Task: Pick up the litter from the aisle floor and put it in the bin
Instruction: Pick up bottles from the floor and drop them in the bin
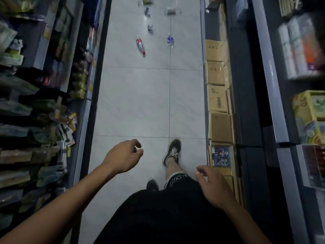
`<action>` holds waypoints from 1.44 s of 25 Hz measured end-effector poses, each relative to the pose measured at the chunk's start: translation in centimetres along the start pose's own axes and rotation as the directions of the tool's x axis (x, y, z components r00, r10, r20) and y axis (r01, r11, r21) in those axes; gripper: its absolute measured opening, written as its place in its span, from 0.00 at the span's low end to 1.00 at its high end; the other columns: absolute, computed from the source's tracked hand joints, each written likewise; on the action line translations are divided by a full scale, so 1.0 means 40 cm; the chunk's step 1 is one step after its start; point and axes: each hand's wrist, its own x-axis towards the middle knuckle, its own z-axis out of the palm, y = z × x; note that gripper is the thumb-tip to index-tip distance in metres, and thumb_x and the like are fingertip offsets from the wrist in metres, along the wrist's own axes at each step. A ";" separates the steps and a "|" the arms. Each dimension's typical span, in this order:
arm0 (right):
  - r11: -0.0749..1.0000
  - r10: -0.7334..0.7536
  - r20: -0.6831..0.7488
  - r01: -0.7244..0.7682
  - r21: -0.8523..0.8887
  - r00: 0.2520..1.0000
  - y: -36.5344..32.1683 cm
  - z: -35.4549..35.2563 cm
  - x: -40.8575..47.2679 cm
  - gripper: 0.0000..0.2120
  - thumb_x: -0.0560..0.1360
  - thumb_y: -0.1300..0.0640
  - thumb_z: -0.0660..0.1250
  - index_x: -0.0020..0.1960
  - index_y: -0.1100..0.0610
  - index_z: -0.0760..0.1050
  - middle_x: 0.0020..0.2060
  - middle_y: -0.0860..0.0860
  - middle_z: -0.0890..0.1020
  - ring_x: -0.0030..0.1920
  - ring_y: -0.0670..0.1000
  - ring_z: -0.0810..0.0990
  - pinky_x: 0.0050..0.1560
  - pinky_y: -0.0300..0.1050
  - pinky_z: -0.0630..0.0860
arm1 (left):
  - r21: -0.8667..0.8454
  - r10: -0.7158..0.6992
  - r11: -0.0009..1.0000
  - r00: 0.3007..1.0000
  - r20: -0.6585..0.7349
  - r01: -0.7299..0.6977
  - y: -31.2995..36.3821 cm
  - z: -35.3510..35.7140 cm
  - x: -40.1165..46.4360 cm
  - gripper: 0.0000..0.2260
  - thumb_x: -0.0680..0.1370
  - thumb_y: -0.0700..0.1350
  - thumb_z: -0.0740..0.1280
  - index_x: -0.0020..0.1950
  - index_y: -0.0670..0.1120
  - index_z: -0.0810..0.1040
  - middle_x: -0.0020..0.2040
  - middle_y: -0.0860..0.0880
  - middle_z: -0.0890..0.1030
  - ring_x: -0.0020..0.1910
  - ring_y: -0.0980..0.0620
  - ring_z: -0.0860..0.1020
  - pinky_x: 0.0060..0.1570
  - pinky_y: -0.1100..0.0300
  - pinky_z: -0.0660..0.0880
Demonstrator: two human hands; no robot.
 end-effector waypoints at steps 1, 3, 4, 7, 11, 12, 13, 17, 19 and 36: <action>1.000 -0.009 0.005 0.009 0.003 1.000 -0.013 -0.030 0.056 0.16 0.82 0.44 0.61 0.66 0.48 0.77 0.58 0.43 0.80 0.60 0.46 0.77 0.61 0.50 0.76 | -0.002 -0.005 1.000 1.000 0.002 0.005 0.020 -0.022 0.049 0.16 0.78 0.58 0.59 0.61 0.55 0.77 0.51 0.59 0.82 0.51 0.53 0.80 0.53 0.51 0.79; 1.000 -0.021 0.001 0.021 -0.015 1.000 -0.051 -0.107 0.182 0.16 0.82 0.44 0.61 0.66 0.49 0.77 0.58 0.44 0.80 0.60 0.47 0.77 0.62 0.50 0.76 | -0.018 -0.039 0.999 0.999 0.022 0.040 0.062 -0.072 0.136 0.16 0.77 0.58 0.60 0.61 0.55 0.77 0.50 0.58 0.82 0.50 0.52 0.80 0.53 0.51 0.79; 0.999 -0.036 -0.004 0.036 -0.029 0.999 -0.074 -0.144 0.236 0.16 0.82 0.44 0.61 0.66 0.49 0.77 0.59 0.44 0.80 0.61 0.47 0.77 0.62 0.49 0.75 | -0.031 -0.062 0.998 0.997 0.040 0.063 0.079 -0.093 0.167 0.16 0.77 0.58 0.60 0.60 0.55 0.78 0.51 0.57 0.83 0.50 0.52 0.80 0.54 0.51 0.79; 0.992 -0.099 0.036 0.101 -0.071 0.994 -0.159 -0.259 0.410 0.18 0.82 0.42 0.59 0.66 0.49 0.77 0.60 0.44 0.79 0.62 0.47 0.76 0.62 0.50 0.75 | -0.063 -0.118 0.991 0.992 0.054 0.121 0.122 -0.151 0.258 0.18 0.75 0.61 0.59 0.59 0.55 0.78 0.52 0.55 0.84 0.49 0.52 0.81 0.53 0.51 0.79; 0.977 -0.180 0.080 0.188 -0.098 0.980 -0.292 -0.380 0.644 0.21 0.82 0.41 0.58 0.67 0.50 0.76 0.61 0.45 0.80 0.62 0.48 0.76 0.63 0.53 0.76 | -0.099 -0.168 0.980 0.985 0.032 0.170 0.145 -0.244 0.368 0.15 0.76 0.61 0.60 0.57 0.57 0.78 0.53 0.54 0.84 0.49 0.52 0.81 0.53 0.52 0.79; 0.972 -0.201 0.094 0.210 -0.102 0.975 -0.335 -0.406 0.710 0.21 0.82 0.41 0.58 0.67 0.51 0.76 0.61 0.45 0.80 0.63 0.48 0.76 0.63 0.52 0.75 | -0.115 -0.193 0.974 0.981 0.030 0.196 0.142 -0.274 0.406 0.15 0.76 0.61 0.60 0.57 0.57 0.78 0.53 0.54 0.84 0.49 0.52 0.81 0.53 0.52 0.79; 0.968 -0.215 0.104 0.226 -0.110 0.971 -0.377 -0.428 0.771 0.21 0.82 0.41 0.58 0.67 0.51 0.76 0.61 0.45 0.80 0.63 0.48 0.76 0.63 0.52 0.75 | -0.129 -0.213 0.968 0.976 0.034 0.216 0.141 -0.304 0.440 0.15 0.76 0.61 0.60 0.57 0.57 0.78 0.53 0.54 0.84 0.49 0.52 0.81 0.52 0.52 0.79; 0.948 -0.251 0.126 0.270 -0.167 0.960 -0.546 -0.498 1.010 0.21 0.82 0.39 0.56 0.68 0.49 0.75 0.61 0.43 0.79 0.63 0.47 0.75 0.63 0.53 0.75 | -0.177 -0.252 0.950 0.966 0.050 0.257 0.122 -0.446 0.624 0.14 0.77 0.60 0.61 0.57 0.57 0.79 0.51 0.56 0.84 0.49 0.54 0.81 0.53 0.53 0.79; 0.953 -0.235 0.110 0.251 -0.169 0.966 -0.622 -0.528 1.113 0.21 0.82 0.39 0.56 0.67 0.48 0.75 0.61 0.43 0.79 0.62 0.47 0.76 0.62 0.53 0.76 | -0.175 -0.242 0.953 0.969 0.045 0.246 0.121 -0.537 0.727 0.14 0.77 0.60 0.60 0.57 0.57 0.79 0.51 0.57 0.84 0.50 0.54 0.80 0.54 0.52 0.79; 0.995 -0.075 0.026 0.077 -0.068 0.997 -0.864 -0.901 1.722 0.15 0.82 0.42 0.60 0.62 0.47 0.78 0.56 0.43 0.81 0.59 0.47 0.77 0.58 0.51 0.77 | 0.002 -0.038 0.999 0.999 -0.012 0.038 0.458 -1.248 1.577 0.15 0.79 0.56 0.60 0.62 0.54 0.77 0.51 0.58 0.82 0.50 0.53 0.79 0.49 0.54 0.77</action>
